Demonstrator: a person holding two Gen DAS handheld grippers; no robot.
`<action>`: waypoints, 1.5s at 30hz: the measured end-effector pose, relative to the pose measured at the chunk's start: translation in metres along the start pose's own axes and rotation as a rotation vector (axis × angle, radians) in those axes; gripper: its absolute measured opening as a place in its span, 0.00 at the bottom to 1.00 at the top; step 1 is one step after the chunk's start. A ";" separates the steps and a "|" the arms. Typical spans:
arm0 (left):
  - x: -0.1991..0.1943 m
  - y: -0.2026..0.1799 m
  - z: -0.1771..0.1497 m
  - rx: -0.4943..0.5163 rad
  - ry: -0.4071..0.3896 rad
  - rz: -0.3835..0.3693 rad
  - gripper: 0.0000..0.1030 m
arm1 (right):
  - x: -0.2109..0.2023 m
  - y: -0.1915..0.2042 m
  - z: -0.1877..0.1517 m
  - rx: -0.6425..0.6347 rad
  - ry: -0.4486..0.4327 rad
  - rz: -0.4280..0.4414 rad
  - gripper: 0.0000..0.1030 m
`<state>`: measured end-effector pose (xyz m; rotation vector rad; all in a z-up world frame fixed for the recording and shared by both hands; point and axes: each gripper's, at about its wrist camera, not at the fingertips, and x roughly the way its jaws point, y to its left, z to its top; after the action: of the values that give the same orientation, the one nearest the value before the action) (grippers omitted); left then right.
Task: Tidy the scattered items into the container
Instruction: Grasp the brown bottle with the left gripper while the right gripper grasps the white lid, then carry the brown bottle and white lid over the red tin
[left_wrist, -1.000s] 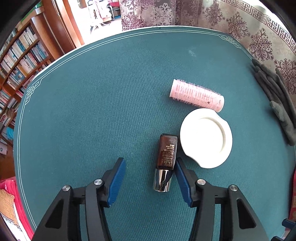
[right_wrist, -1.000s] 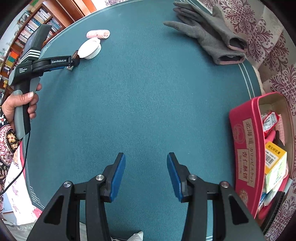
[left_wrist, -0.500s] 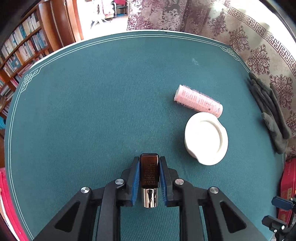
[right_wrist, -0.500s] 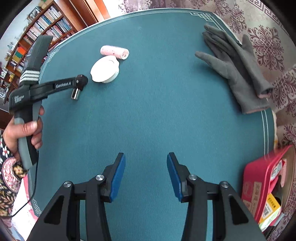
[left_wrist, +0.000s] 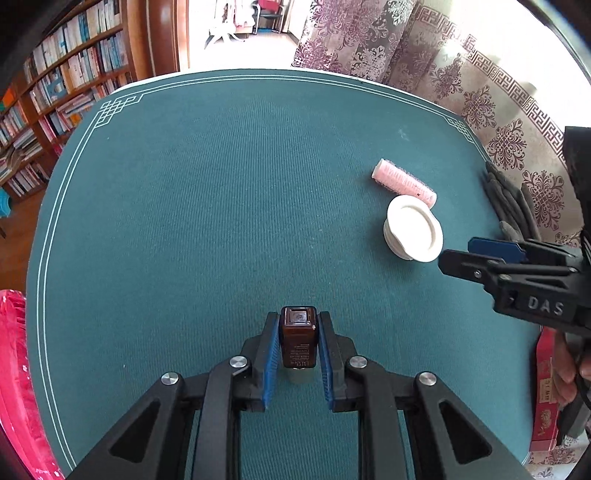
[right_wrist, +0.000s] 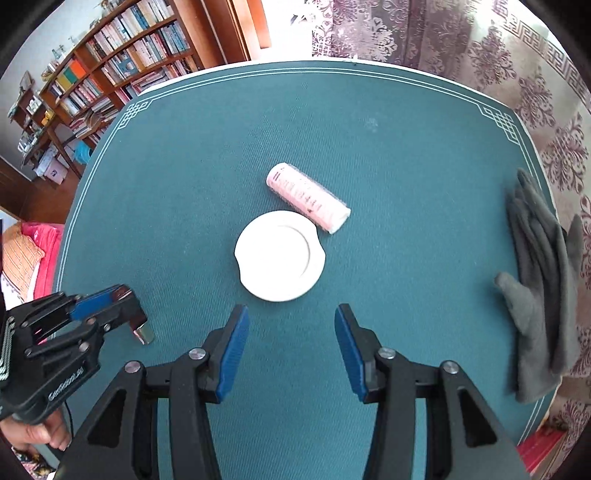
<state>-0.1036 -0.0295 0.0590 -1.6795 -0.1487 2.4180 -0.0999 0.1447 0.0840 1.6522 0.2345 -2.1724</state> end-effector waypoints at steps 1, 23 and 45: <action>-0.002 0.002 -0.003 -0.004 0.000 0.001 0.20 | 0.006 0.003 0.005 -0.018 0.007 -0.003 0.63; -0.013 -0.004 -0.015 -0.016 -0.003 -0.022 0.20 | 0.010 0.001 -0.026 -0.010 0.031 -0.026 0.64; -0.052 -0.220 -0.050 0.262 -0.012 -0.151 0.20 | -0.168 -0.143 -0.233 0.375 -0.181 -0.037 0.64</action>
<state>-0.0171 0.1723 0.1309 -1.4832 0.0374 2.2266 0.0846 0.3952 0.1622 1.6282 -0.2085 -2.4924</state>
